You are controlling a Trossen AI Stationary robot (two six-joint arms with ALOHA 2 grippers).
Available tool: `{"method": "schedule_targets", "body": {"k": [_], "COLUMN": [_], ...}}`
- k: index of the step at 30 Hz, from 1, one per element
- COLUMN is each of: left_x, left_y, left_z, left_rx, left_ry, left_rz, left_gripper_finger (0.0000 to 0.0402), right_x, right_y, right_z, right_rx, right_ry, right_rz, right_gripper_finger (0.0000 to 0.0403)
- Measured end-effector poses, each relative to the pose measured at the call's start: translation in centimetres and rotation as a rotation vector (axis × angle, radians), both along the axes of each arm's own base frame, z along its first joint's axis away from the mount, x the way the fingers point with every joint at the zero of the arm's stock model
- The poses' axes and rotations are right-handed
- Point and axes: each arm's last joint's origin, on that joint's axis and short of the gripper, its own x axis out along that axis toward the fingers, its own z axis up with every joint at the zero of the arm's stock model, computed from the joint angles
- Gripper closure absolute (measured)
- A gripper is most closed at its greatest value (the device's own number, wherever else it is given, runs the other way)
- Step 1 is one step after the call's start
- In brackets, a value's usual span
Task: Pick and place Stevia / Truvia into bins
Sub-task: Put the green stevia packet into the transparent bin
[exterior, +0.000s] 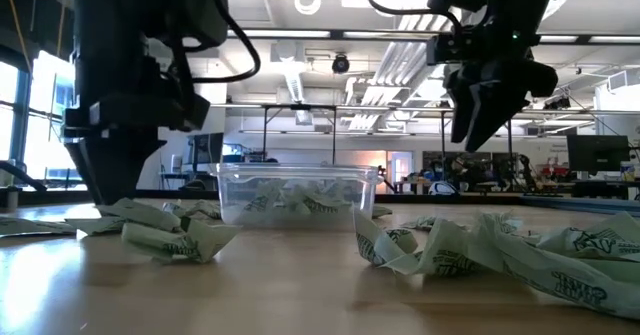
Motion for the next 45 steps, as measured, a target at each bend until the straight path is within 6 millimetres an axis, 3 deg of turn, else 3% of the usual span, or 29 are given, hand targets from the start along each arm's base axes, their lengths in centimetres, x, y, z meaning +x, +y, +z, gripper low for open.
{"method": "schedule_targets", "body": {"k": [8,11,14,20,23,25,28,33,39,45], "left_x": [0.2,0.6,1.8,5.8,8.1,9.1,10.2,9.9,7.9,4.7], "left_y": [1.4,2.2,2.8,3.1,3.9,4.5,4.7,4.6,4.0,2.8], "left_z": [0.2,1.3,4.5,10.1,10.0,8.5,6.5,5.2,8.5,12.1], "left_rx": [-0.004,0.018,0.033,0.071,0.003,-0.089,-0.186,-0.216,-0.197,-0.113], "left_ry": [0.019,0.034,-0.021,-0.329,-0.459,-0.462,-0.447,-0.342,-0.285,-0.288], "left_rz": [-0.054,-0.05,-0.094,-0.339,-0.401,-0.419,-0.425,-0.34,-0.312,-0.33], "left_gripper_finger": [0.0373,0.0375,0.036,0.0376,0.0376,0.0376,0.0347,0.0236,0.0124,0.0099], "right_x": [0.0,-0.1,-0.6,-2.1,-2.7,-3.0,-3.1,-2.9,-2.7,-2.1], "right_y": [-0.1,-0.1,0.1,0.1,0.0,0.0,0.1,0.7,3.3,7.0], "right_z": [0.0,0.4,1.4,3.2,3.3,3.2,3.0,2.5,-0.3,-3.1], "right_rx": [-0.02,-0.013,-0.042,-0.089,-0.091,-0.089,-0.05,0.05,0.123,0.165], "right_ry": [-0.005,-0.035,-0.094,-0.156,-0.125,-0.096,-0.069,-0.06,-0.078,-0.209], "right_rz": [-0.026,-0.056,-0.092,-0.155,-0.163,-0.159,-0.14,-0.071,0.119,0.356], "right_gripper_finger": [0.0128,0.0128,0.0128,0.0128,0.0128,0.0128,0.0128,0.0128,0.0128,0.0128]}}
